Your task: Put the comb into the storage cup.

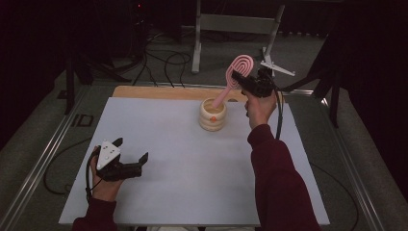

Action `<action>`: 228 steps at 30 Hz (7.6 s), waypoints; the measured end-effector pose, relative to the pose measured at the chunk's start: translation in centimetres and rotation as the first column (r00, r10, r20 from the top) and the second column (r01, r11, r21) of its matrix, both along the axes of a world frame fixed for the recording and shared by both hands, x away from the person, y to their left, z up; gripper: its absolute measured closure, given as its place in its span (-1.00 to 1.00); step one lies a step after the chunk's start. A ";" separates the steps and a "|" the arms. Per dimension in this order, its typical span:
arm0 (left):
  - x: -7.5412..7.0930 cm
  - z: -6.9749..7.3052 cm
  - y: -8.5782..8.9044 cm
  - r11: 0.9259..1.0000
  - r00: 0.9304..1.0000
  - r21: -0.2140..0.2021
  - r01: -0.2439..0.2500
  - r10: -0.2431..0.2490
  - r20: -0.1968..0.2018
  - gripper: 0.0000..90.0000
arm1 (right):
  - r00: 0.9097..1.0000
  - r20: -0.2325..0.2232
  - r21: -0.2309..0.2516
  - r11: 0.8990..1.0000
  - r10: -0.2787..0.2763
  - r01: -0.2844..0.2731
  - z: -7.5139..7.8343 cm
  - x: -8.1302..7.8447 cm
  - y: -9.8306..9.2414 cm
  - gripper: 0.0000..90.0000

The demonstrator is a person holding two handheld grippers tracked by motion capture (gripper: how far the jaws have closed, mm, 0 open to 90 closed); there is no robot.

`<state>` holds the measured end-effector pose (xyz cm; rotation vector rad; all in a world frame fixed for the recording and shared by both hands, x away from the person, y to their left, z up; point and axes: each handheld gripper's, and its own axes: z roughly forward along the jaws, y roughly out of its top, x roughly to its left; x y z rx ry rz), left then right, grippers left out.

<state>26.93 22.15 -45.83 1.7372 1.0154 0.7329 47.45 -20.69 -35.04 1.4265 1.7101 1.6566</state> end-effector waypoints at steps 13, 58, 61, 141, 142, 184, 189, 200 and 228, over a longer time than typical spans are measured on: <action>0.0 0.0 0.0 1.000 1.000 0.001 0.001 -0.001 -0.003 -1.00 | 1.000 -0.001 -0.009 1.000 -0.029 0.029 -0.3 0.2 -0.1 0.41; 0.0 -0.1 0.2 1.000 1.000 -0.012 0.002 -0.002 -0.009 -1.00 | 0.999 -0.035 -0.036 0.999 -0.027 0.026 -2.3 0.6 1.3 0.41; -0.1 0.0 0.2 1.000 1.000 -0.011 0.001 -0.001 -0.006 -1.00 | 0.999 -0.040 -0.035 0.999 -0.024 0.022 -2.5 0.7 1.5 0.41; -0.1 -0.1 0.1 1.000 1.000 -0.004 0.002 -0.002 -0.008 -1.00 | 0.997 -0.081 -0.097 0.995 -0.018 0.010 -6.2 0.4 4.4 0.41; -0.1 -0.1 0.1 1.000 1.000 -0.004 0.001 -0.001 -0.008 -1.00 | 0.997 -0.081 -0.098 0.995 -0.018 0.010 -6.3 0.4 4.4 0.41; -0.1 -0.1 0.2 1.000 1.000 -0.004 0.001 -0.001 -0.009 -1.00 | 0.995 -0.099 -0.109 0.994 -0.027 0.016 -8.1 0.3 5.4 0.40; -0.1 -0.1 0.1 1.000 1.000 -0.003 0.000 0.000 -0.010 -1.00 | 0.995 -0.099 -0.100 0.995 -0.027 0.017 -8.2 0.3 5.3 0.40; -0.1 -0.2 0.1 1.000 1.000 -0.003 0.000 0.000 -0.008 -1.00 | 0.994 -0.102 -0.085 0.996 -0.026 0.017 -8.3 0.3 5.1 0.40; -0.1 -0.2 0.1 1.000 1.000 -0.004 0.003 -0.003 -0.009 -1.00 | 0.994 -0.101 -0.071 0.997 -0.035 0.028 -8.8 0.4 4.1 0.39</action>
